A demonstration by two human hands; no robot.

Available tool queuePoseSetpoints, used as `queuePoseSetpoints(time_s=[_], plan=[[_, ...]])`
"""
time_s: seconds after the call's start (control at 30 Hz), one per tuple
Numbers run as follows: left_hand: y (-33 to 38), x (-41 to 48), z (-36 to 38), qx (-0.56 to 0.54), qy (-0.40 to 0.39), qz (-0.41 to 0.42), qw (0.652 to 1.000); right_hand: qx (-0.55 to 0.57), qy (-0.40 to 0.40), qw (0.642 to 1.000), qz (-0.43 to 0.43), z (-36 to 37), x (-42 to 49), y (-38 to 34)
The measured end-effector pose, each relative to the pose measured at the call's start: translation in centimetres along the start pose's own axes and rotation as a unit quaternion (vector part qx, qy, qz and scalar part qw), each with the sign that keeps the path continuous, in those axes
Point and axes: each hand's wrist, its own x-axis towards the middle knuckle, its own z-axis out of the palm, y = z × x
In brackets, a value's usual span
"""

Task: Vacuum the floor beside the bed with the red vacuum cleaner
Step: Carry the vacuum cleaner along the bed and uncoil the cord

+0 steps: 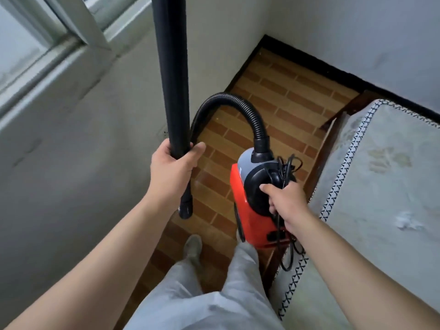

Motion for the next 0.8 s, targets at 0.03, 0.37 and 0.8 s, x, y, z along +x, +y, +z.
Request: queuePoseSetpoints(time_s=[0.03,0.37,0.8], plan=[[-1.0,0.7,-0.1,0.002,0.002,-0.012,1.000,0.020,0.014,1.000,0.013,0.6,0.2,1.1],[-13.1,3.3,-0.2,0.040,0.006,-0.121,0.992,0.155,0.098,0.972,0.143,5.7,3.1,13.3],[-32.6,7.6,0.3,0.109,-0.014,-0.189,0.976,0.186,0.073,0.955,0.221,14.7,12.9,29.4]])
